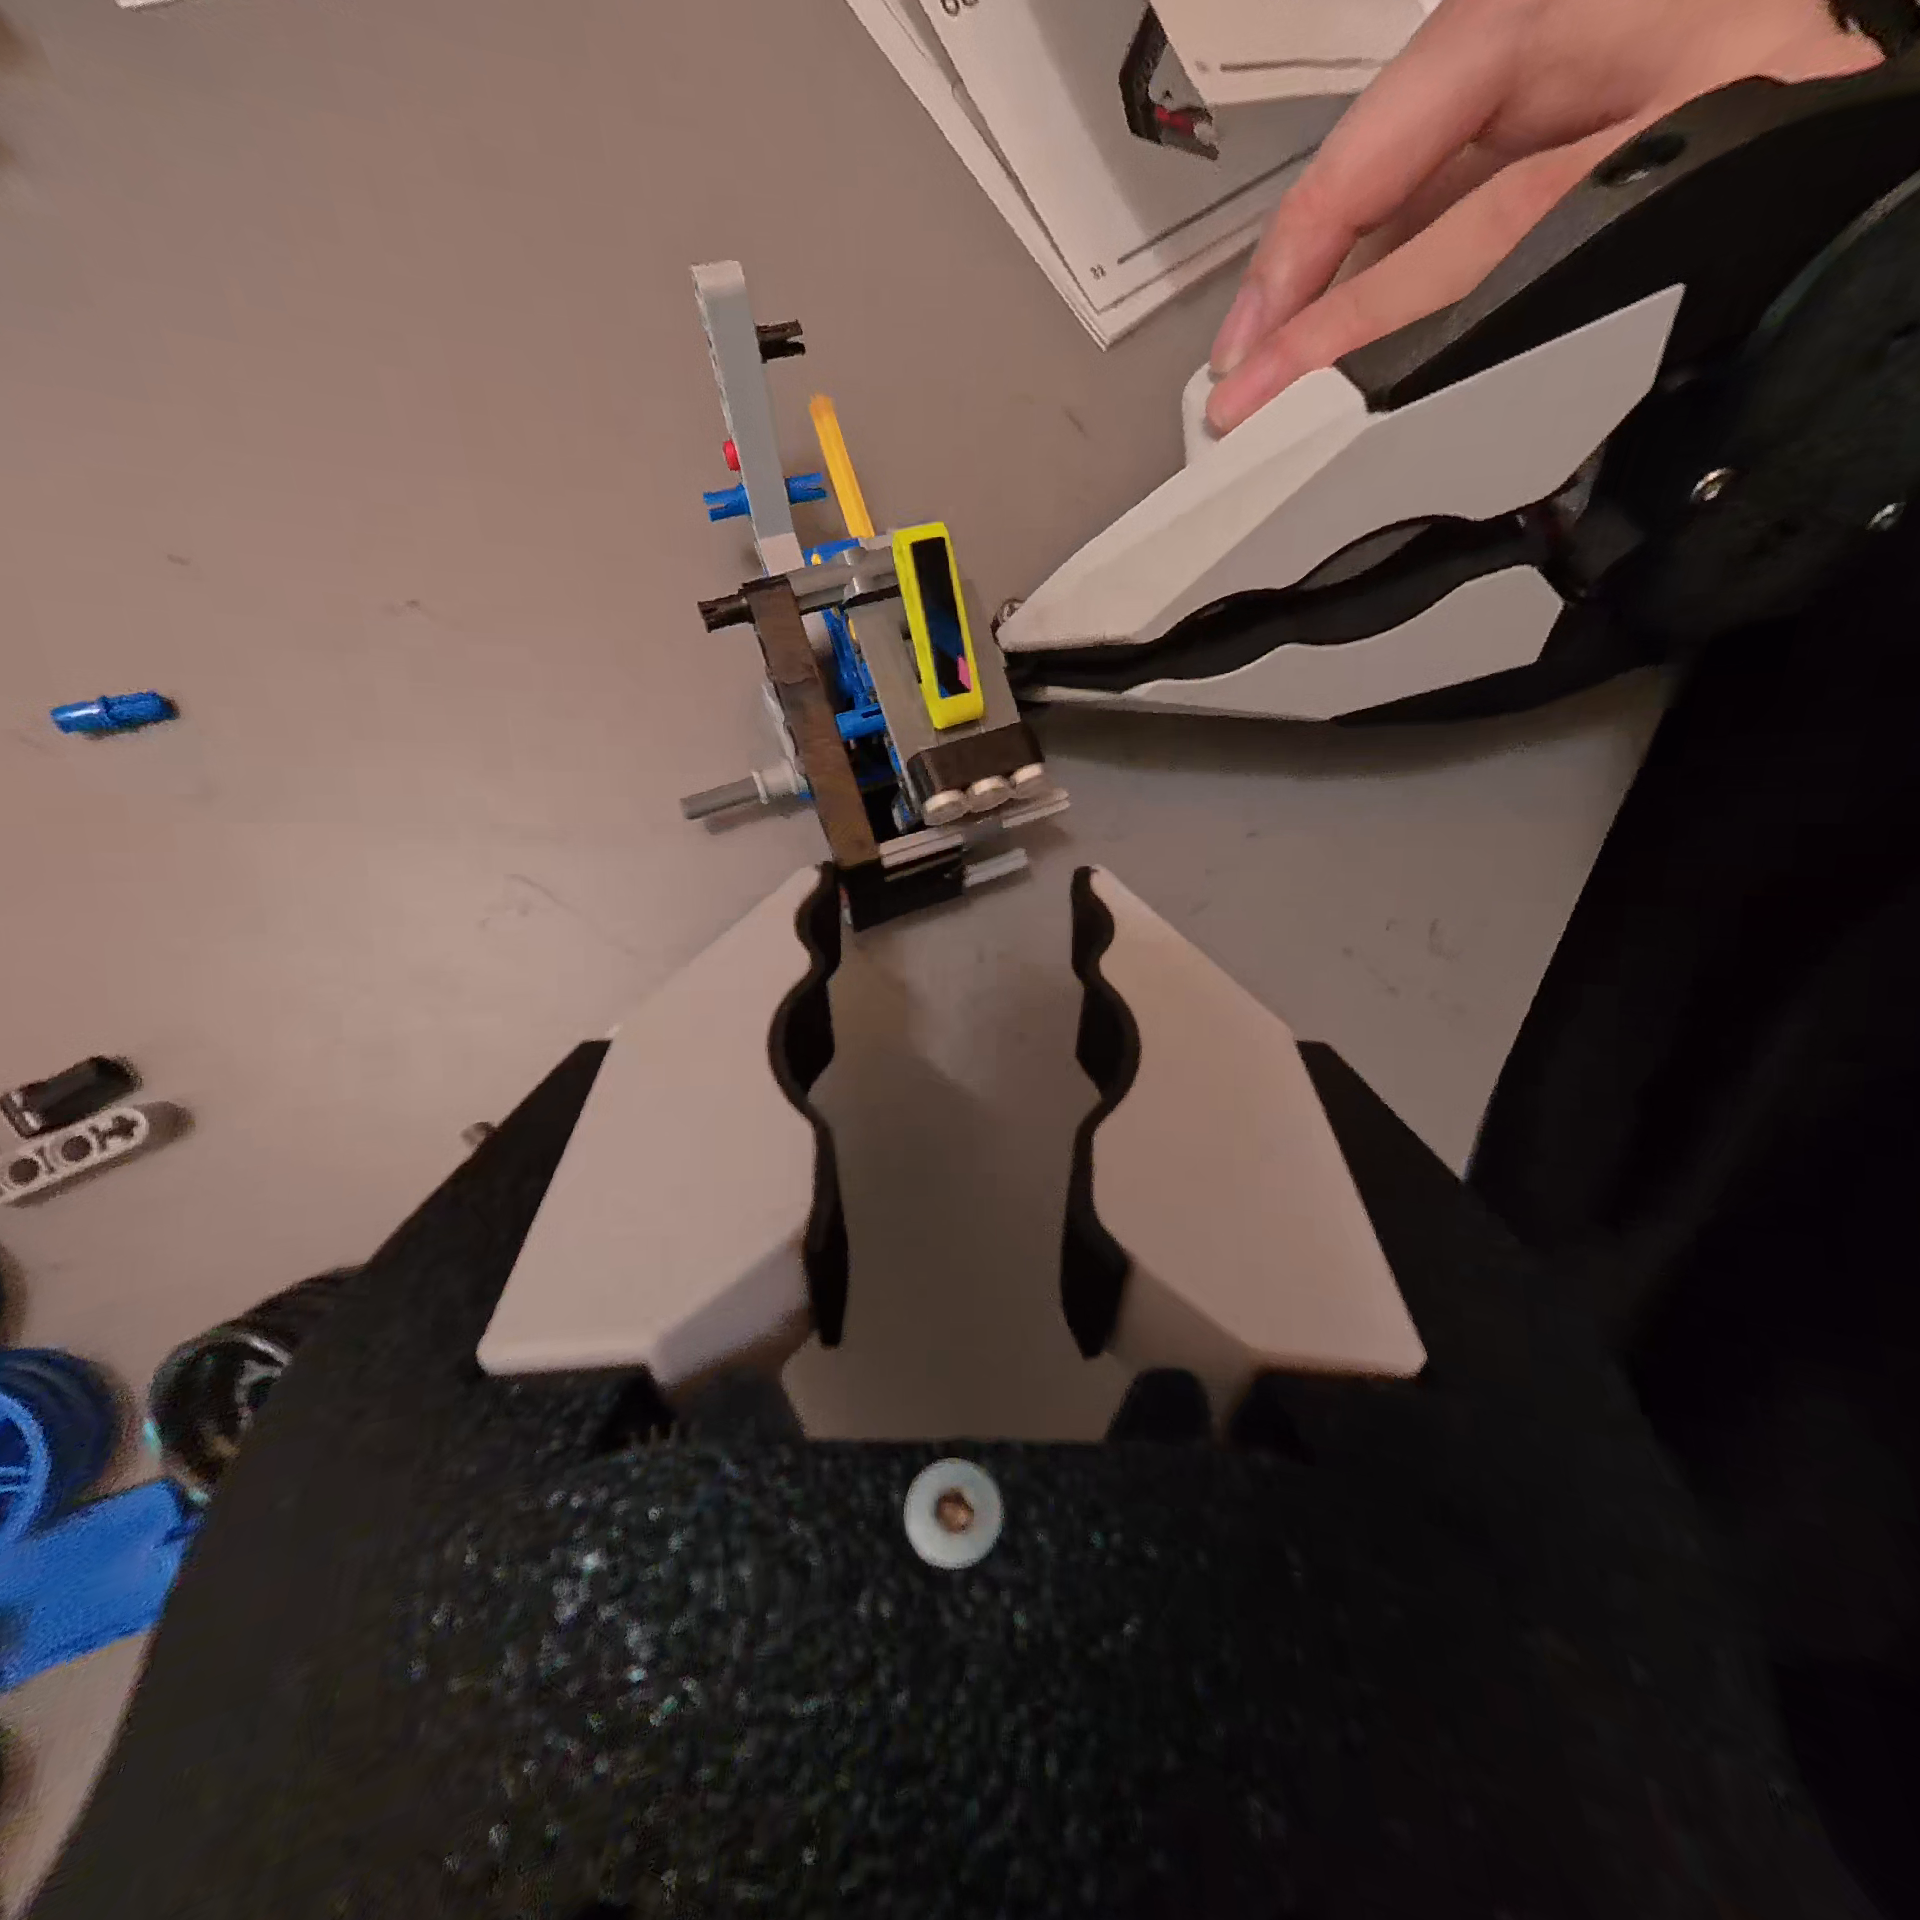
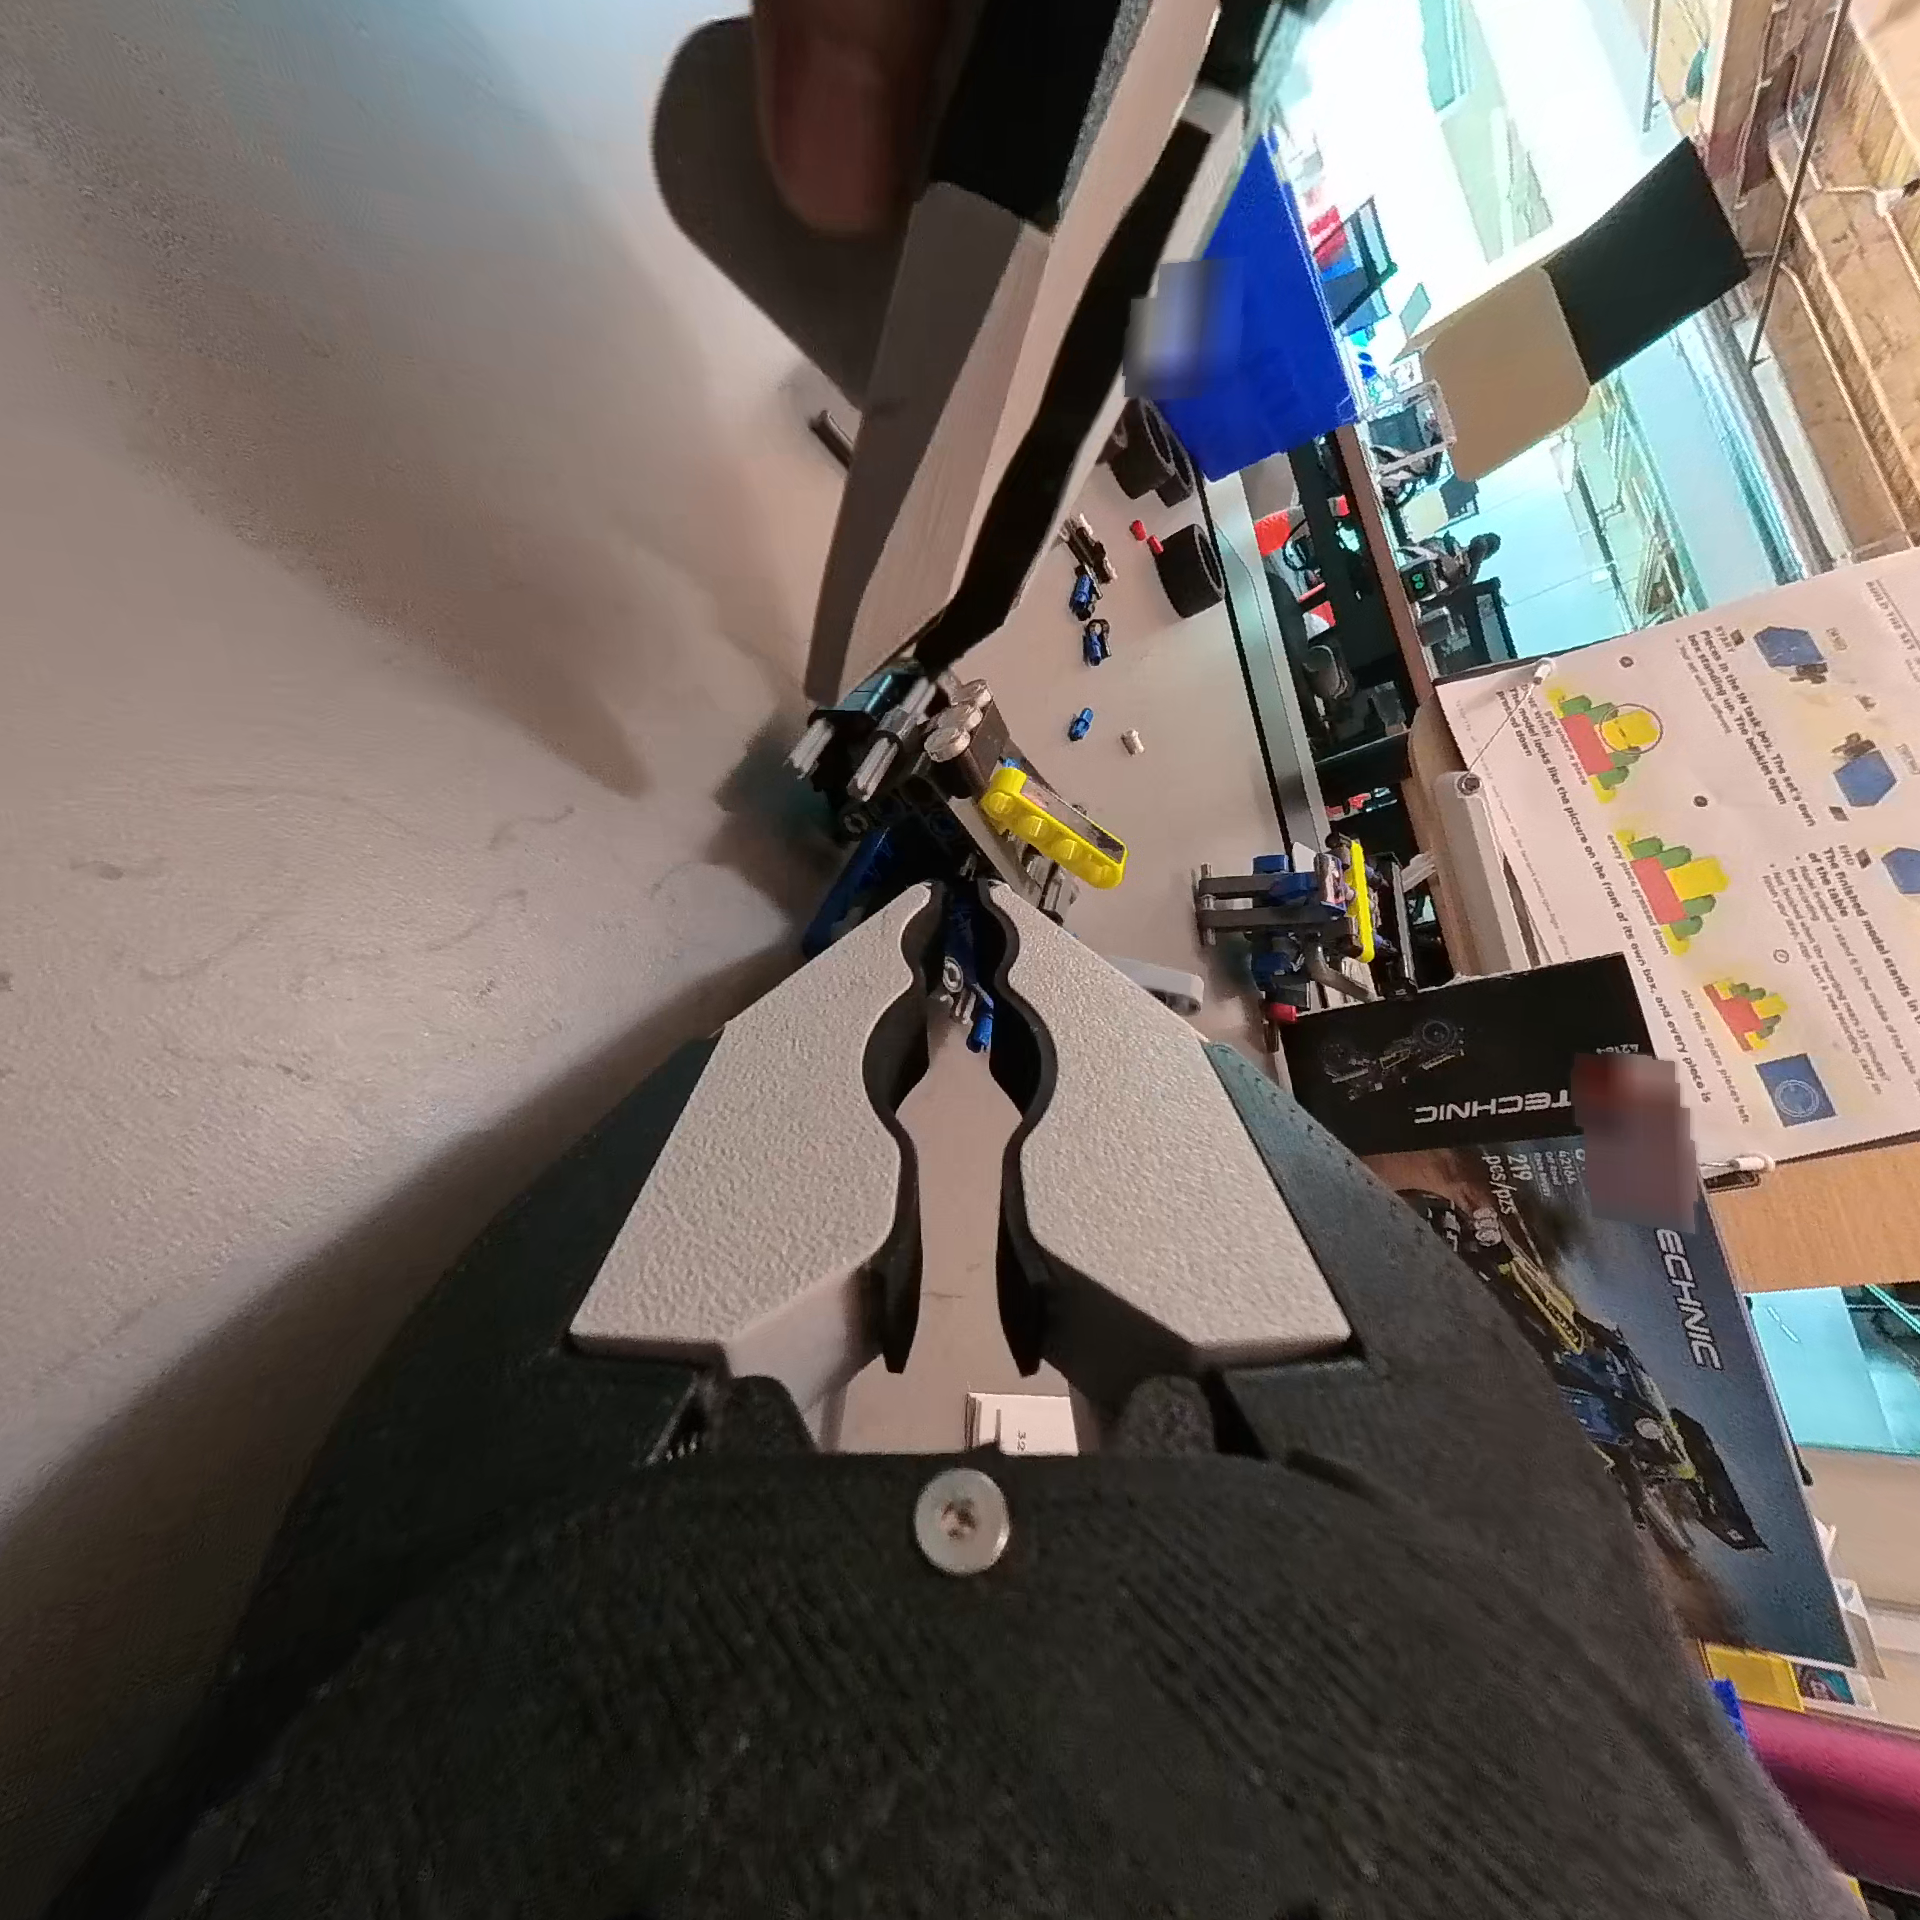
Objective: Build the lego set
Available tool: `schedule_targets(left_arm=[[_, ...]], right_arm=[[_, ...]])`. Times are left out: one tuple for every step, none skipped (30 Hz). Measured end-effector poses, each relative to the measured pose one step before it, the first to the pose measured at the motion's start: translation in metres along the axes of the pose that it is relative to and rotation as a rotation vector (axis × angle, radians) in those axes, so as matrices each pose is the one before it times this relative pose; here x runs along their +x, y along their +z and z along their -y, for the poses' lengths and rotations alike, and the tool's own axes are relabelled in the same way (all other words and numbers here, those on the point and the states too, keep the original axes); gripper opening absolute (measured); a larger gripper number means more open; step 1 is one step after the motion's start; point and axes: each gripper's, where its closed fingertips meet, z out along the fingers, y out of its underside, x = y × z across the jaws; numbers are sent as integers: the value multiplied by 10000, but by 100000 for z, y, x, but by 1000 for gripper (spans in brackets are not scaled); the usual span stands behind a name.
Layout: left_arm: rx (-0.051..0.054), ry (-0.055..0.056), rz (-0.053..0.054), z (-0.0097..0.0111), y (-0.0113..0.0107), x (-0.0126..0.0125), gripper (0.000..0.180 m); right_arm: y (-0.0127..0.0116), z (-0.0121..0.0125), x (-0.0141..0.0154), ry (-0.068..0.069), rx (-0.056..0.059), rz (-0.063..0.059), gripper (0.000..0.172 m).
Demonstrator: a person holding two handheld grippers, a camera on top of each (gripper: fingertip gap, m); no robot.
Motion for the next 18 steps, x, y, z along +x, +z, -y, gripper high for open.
schedule_targets(left_arm=[[173,-61,258,16,100,88,45],[150,-55,323,-3,117,-9,46],[127,-86,345,-3,129,-65,48],[113,-114,294,15,146,-16,48],[152,-122,224,104,126,65,48],[218,-131,211,193,90,41,49],[227,-133,204,230,65,3,51],[168,-116,159,173,67,19,51],[80,-98,123,47,83,44,53],[9,-81,132,-41,56,4,56],[4,-70,163,-57,52,-78,59],[28,-72,155,-30,73,-88,60],[25,-75,93,-34,95,-32,60],[14,-83,23,-38,95,33,61],[26,-85,-13,-2,92,72,61],[57,-75,18,55,85,27,61],[71,-45,76,79,52,-5,60],[51,6,150,67,16,-97,56]], right_arm=[[-1,0,-14,2,-2,-1,1],[6,-15,0,-2,-2,0,1],[0,12,0,4,5,3,1],[-1,-5,-7,10,5,4,2],[1,-12,-10,5,3,3,2],[-6,1,-6,3,4,3,2],[-1,-3,-7,11,6,3,2],[-4,5,-10,3,7,5,2],[-5,4,-6,-12,5,0,1],[-4,-17,7,-16,-10,-12,1],[-6,-22,15,-21,-13,-16,1],[-7,3,-24,-11,3,2,1],[3,33,-28,4,22,13,1],[15,29,-6,9,14,6,1],[5,-1,0,3,-5,-1,1],[0,12,-1,5,5,4,1],[15,19,-11,4,10,6,1],[-1,-13,2,-10,-14,-6,1]])
